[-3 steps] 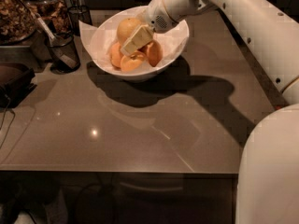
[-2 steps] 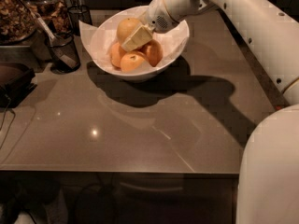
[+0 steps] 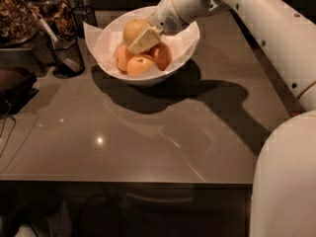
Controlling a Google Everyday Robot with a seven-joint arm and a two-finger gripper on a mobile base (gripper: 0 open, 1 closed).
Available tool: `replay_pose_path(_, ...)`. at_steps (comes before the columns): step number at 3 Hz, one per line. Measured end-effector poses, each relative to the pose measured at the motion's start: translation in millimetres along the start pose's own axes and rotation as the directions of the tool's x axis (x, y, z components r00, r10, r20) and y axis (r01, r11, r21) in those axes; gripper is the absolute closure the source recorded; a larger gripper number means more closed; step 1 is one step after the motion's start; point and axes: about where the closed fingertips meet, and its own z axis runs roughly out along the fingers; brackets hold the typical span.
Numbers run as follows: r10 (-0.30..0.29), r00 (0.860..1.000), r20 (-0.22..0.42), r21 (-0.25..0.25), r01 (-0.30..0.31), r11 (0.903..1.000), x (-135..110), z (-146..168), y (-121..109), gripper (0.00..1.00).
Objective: Pick orange from white bowl
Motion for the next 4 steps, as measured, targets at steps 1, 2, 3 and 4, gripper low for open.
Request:
replay_pose_path(1, -0.017, 0.999, 0.05, 0.026, 0.016, 0.9995, -15, -12, 9, 1.0)
replay_pose_path(2, -0.046, 0.991, 0.122, 0.048, 0.04, 0.998, -35, -30, 24, 1.0)
replay_pose_path(3, -0.046, 0.991, 0.127, 0.048, 0.04, 0.998, -36, -30, 25, 1.0)
replay_pose_path(4, -0.048, 0.992, 0.113, 0.061, 0.042, 0.9973, -43, -31, 31, 1.0)
